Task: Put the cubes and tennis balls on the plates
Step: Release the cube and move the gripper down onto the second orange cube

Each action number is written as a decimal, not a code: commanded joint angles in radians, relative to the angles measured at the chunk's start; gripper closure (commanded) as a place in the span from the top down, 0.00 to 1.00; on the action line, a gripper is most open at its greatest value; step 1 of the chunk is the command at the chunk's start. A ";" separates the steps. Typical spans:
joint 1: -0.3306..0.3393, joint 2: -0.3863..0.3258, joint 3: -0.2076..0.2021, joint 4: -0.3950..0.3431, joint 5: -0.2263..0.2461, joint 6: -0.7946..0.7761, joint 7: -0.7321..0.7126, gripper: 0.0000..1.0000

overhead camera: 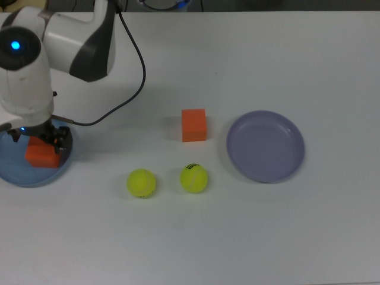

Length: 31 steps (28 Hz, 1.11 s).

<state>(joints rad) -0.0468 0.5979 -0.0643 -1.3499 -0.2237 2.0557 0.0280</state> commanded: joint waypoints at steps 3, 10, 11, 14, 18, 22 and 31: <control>0.053 -0.113 0.027 -0.034 0.041 -0.089 -0.013 1.00; 0.143 -0.145 0.121 -0.032 0.041 -0.273 -0.005 1.00; 0.162 -0.145 0.121 -0.032 0.041 -0.296 -0.003 1.00; 0.212 -0.144 0.123 -0.034 0.040 -0.351 0.013 1.00; 0.284 -0.138 0.123 -0.044 0.038 -0.407 0.038 1.00; 0.344 -0.122 0.124 -0.074 0.035 -0.410 0.072 1.00; 0.423 -0.077 0.124 -0.100 0.024 -0.404 0.124 1.00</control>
<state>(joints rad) 0.3454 0.5091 0.0692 -1.4259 -0.1935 1.6544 0.1229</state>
